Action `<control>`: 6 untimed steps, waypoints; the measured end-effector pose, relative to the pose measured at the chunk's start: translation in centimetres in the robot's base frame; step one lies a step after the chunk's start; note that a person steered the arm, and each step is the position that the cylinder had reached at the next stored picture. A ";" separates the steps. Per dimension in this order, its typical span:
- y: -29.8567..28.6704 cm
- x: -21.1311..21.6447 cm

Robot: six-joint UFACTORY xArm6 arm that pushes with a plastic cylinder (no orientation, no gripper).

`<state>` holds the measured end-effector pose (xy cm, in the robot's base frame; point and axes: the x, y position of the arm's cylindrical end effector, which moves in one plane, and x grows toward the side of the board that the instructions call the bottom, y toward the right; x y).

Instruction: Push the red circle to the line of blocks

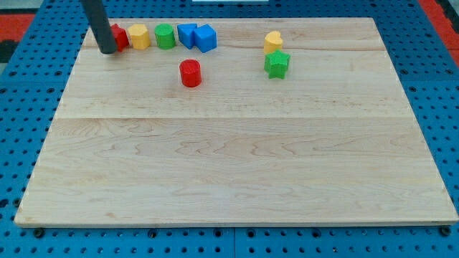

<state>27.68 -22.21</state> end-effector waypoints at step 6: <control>23.7 4.6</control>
